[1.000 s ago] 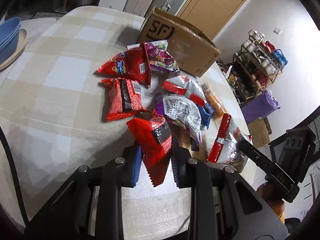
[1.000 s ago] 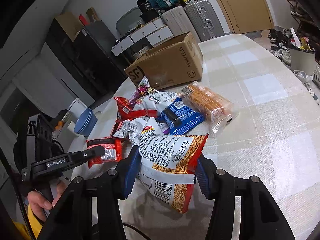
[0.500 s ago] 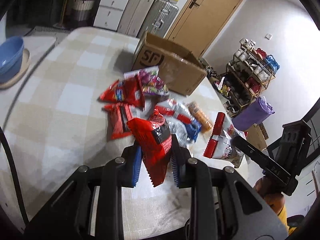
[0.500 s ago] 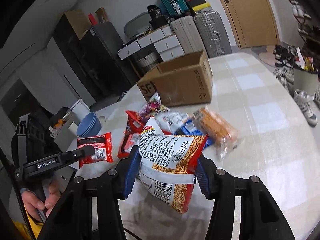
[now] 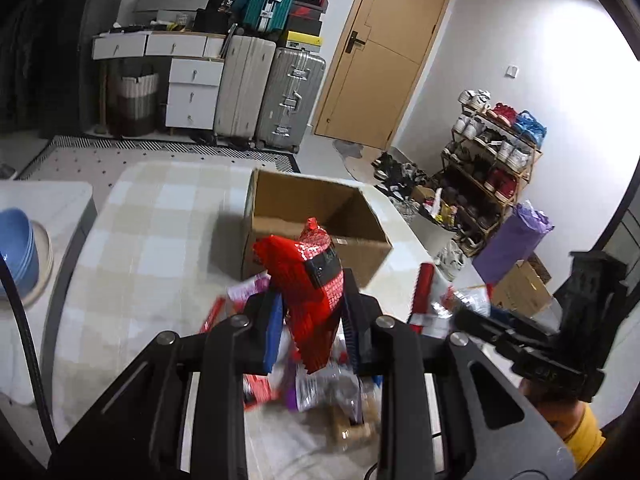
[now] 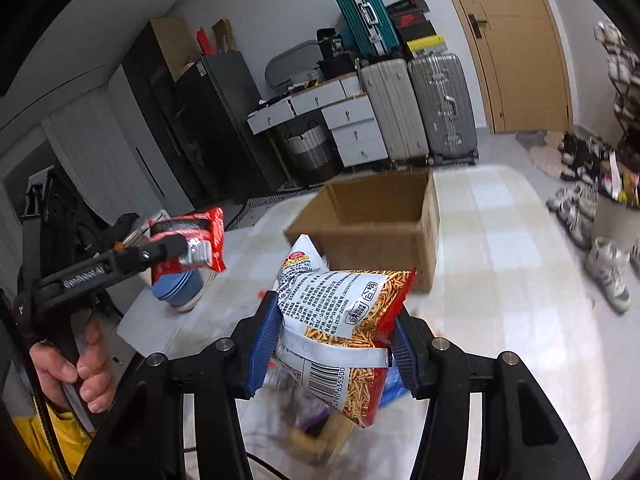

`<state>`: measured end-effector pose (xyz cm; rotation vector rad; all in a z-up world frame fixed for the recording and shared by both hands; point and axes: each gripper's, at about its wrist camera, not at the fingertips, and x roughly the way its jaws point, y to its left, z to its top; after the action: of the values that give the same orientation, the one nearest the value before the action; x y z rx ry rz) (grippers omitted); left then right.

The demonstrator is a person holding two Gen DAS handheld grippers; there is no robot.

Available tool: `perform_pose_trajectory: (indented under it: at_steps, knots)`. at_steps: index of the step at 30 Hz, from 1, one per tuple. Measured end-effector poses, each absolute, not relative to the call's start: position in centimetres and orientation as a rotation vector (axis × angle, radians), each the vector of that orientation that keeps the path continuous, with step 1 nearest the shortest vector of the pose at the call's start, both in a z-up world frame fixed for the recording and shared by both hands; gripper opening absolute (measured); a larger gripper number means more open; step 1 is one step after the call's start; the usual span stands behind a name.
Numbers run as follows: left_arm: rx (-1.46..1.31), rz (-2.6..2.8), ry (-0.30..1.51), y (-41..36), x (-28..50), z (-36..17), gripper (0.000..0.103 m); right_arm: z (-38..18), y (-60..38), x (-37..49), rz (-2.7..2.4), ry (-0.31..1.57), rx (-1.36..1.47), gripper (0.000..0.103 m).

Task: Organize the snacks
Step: 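Lift both bags and carry them over the cardboard box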

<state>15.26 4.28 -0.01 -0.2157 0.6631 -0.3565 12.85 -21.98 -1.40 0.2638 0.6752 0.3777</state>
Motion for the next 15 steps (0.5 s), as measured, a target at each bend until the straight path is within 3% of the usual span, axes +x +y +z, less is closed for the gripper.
perform_pose_trajectory:
  at_steps: [15]
  knots:
    - [-0.128, -0.309, 0.701, -0.2, 29.2, 2.7, 0.022, 4.4, -23.1, 24.8, 0.377, 0.623, 0.248, 0.052]
